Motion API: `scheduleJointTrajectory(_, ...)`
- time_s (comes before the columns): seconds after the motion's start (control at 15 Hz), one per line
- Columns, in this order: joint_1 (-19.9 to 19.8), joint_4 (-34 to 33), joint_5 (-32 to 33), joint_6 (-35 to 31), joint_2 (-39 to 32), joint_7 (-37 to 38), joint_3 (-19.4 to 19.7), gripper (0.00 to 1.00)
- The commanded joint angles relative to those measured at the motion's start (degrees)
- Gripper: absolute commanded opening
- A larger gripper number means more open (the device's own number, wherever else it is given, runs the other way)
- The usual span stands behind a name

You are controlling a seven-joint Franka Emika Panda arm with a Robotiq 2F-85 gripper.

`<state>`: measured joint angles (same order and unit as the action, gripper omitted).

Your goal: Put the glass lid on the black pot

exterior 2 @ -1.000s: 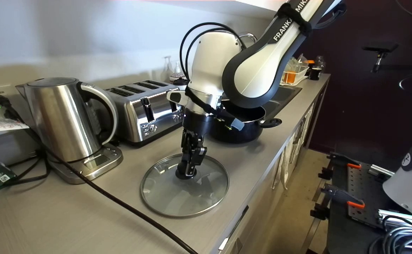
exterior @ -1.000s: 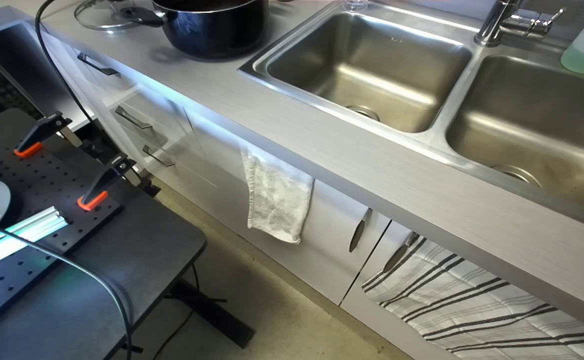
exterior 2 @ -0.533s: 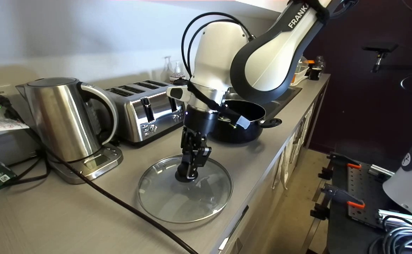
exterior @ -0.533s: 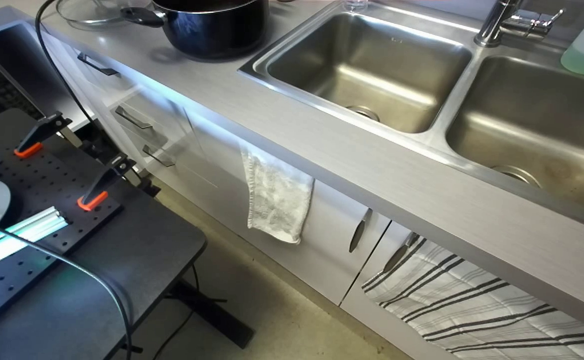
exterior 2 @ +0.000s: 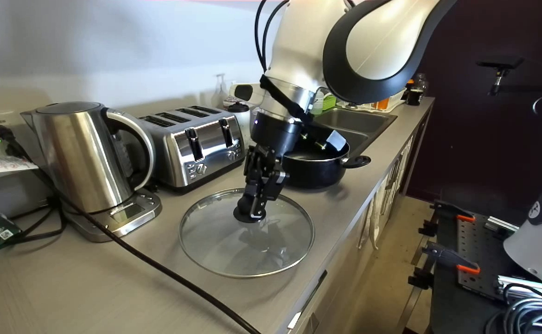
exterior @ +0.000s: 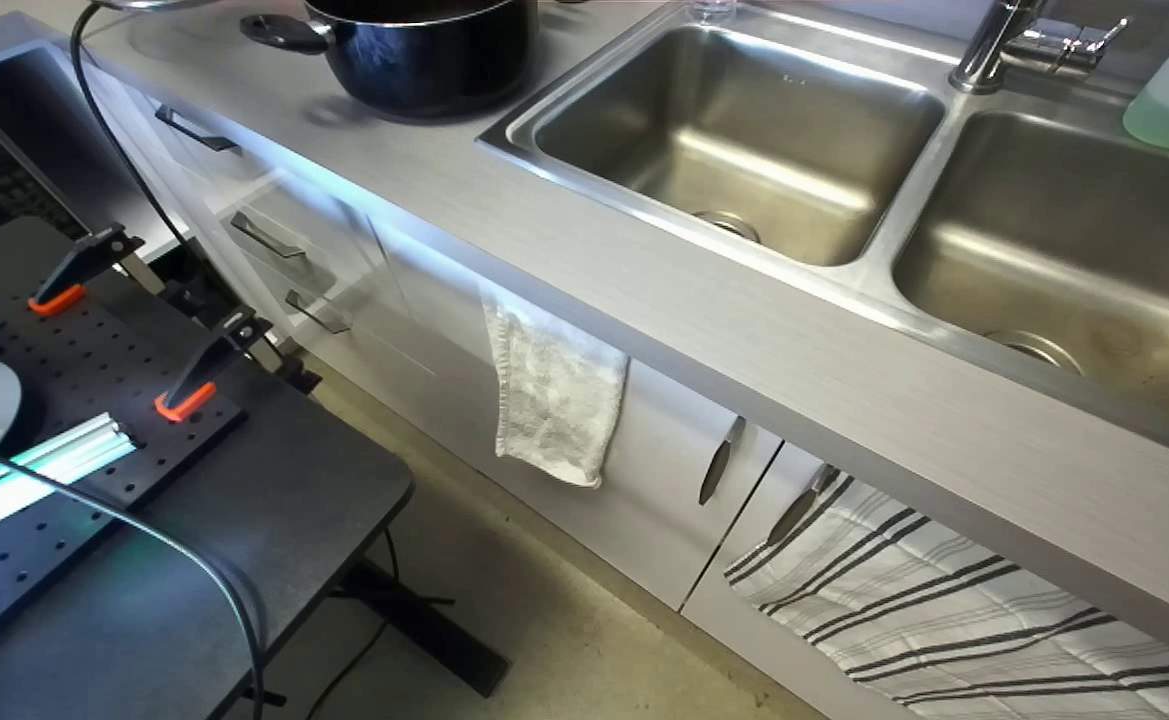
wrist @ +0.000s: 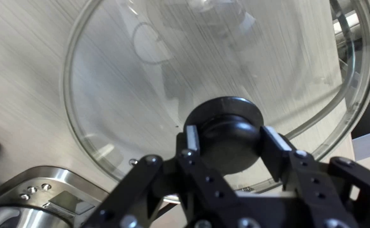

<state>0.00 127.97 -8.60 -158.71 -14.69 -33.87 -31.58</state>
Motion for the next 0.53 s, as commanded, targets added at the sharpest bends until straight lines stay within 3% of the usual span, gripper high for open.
scheduleJointTrajectory(0.0, 0.7, 3.9, -5.2, -0.6, 7.5, -0.7, 0.8, 0.25)
scheduleJointTrajectory(0.2, 2.8, 5.3, -6.1, -1.0, 10.8, 1.7, 3.8, 0.25)
scheduleJointTrajectory(0.47, 6.0, 6.6, -2.6, -1.7, 13.8, 10.6, 9.6, 0.25)
